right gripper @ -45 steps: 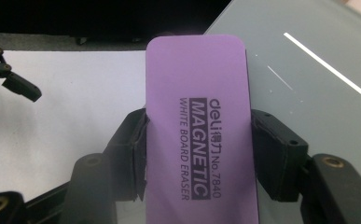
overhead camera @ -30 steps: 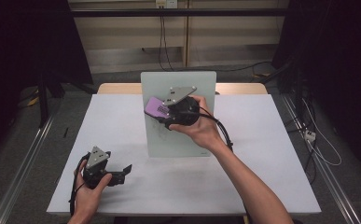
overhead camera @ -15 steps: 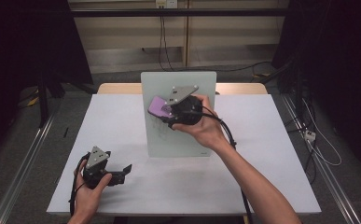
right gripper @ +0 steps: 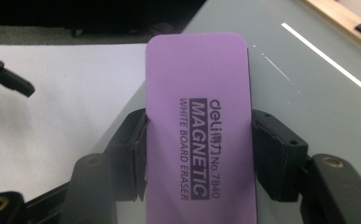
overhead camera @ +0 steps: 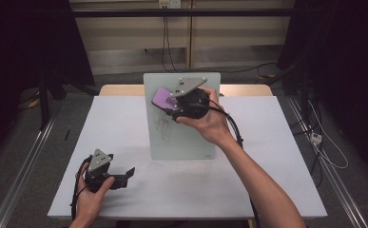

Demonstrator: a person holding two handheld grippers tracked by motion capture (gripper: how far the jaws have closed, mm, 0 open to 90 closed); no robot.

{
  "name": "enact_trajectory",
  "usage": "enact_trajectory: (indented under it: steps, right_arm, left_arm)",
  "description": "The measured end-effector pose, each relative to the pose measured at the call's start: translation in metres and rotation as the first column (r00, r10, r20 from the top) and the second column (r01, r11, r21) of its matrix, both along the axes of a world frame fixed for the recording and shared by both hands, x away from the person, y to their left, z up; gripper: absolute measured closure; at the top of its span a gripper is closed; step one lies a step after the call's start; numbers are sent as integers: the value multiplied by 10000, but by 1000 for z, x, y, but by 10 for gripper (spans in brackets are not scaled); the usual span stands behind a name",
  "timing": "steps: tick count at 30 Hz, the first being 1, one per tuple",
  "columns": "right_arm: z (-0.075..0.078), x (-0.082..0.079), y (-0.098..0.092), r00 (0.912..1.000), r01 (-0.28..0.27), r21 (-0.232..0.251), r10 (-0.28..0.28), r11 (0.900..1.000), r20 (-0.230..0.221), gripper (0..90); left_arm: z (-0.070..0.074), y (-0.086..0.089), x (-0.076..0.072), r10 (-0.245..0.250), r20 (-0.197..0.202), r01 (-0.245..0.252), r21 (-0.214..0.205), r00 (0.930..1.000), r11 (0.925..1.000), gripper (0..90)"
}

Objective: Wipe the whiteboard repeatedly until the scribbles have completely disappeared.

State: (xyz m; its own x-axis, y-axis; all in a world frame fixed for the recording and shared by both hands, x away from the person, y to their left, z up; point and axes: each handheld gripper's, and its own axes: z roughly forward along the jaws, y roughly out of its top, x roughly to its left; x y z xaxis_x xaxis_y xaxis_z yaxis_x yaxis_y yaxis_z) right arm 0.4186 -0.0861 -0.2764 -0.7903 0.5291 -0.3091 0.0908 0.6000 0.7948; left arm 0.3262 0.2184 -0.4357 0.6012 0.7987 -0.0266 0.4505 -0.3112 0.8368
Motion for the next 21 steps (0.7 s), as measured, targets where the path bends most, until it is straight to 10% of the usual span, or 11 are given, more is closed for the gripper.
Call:
enact_trajectory:
  steps: [21]
  right_arm:
    - [-48, -14, 16, 9962, -541, -231, 523, 9983, -700, 422]
  left_arm:
    - [-1, -1, 0, -122, -53, 123, 119, 9999, 9999, 52]
